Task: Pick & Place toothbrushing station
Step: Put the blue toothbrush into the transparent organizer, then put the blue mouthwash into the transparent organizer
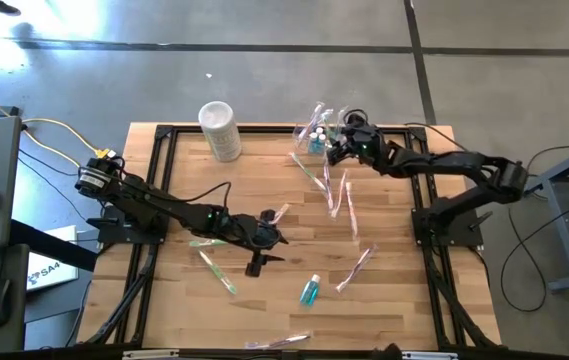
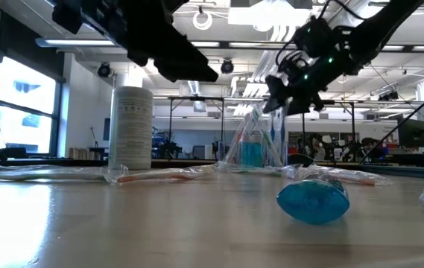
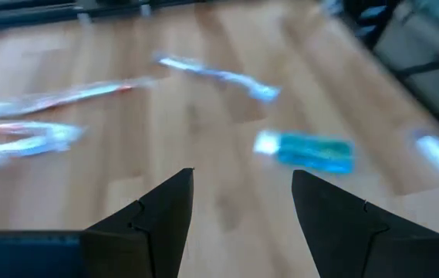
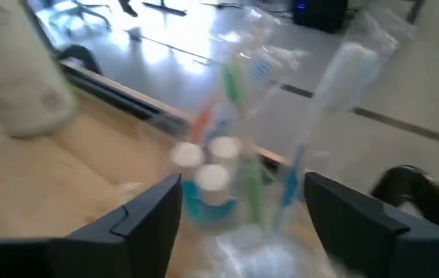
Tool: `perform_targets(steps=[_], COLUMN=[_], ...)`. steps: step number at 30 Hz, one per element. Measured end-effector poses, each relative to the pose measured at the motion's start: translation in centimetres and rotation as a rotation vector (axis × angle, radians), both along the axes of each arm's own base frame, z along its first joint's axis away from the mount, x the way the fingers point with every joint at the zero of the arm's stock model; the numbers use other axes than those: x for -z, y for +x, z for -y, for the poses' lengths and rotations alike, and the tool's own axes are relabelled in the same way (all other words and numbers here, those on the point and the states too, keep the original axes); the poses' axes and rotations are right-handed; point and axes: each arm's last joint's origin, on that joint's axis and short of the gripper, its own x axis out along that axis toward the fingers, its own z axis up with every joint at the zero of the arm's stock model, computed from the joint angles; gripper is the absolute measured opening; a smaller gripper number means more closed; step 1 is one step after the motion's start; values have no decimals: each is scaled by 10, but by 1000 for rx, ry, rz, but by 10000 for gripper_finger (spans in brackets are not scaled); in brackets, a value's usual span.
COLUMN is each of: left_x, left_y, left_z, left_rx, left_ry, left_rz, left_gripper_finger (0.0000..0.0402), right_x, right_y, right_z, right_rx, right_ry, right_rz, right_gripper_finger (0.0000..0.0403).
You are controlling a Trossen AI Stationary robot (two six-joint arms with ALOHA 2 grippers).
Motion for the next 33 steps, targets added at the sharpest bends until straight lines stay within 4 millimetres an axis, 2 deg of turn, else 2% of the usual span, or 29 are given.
perform_targets(steps=[5, 9, 14, 18, 22, 24, 27, 33], left_x=[-4, 4, -4, -9, -7, -9, -7, 4], left_y=[4, 9, 17, 23, 34, 43, 45, 48], left_z=[6, 8, 12, 16, 27, 37, 56, 97], left_rx=[59, 9, -48, -103, -138, -117, -122, -277], left_ry=[-192, -183, -166, -185, -183, -188, -117, 5], left_rz=[29, 18, 60, 48, 21, 43, 42, 64], left_gripper_finger=[216, 216, 218, 243, 289, 313, 338, 344], right_x=[-34, -61, -82, -87, -85, -84, -84, -84], right_y=[-4, -12, -22, -26, -26, -26, -27, -33], right_z=[-27, -53, -85, -110, -136, -149, -169, -204], right_rx=[-211, -397, -602, -728, -846, -908, -965, -963], right_ry=[-4, -16, -14, 13, 43, 54, 39, -41], right_rz=[135, 243, 325, 324, 295, 281, 273, 247], right_gripper_finger=[263, 259, 259, 259, 259, 259, 259, 258])
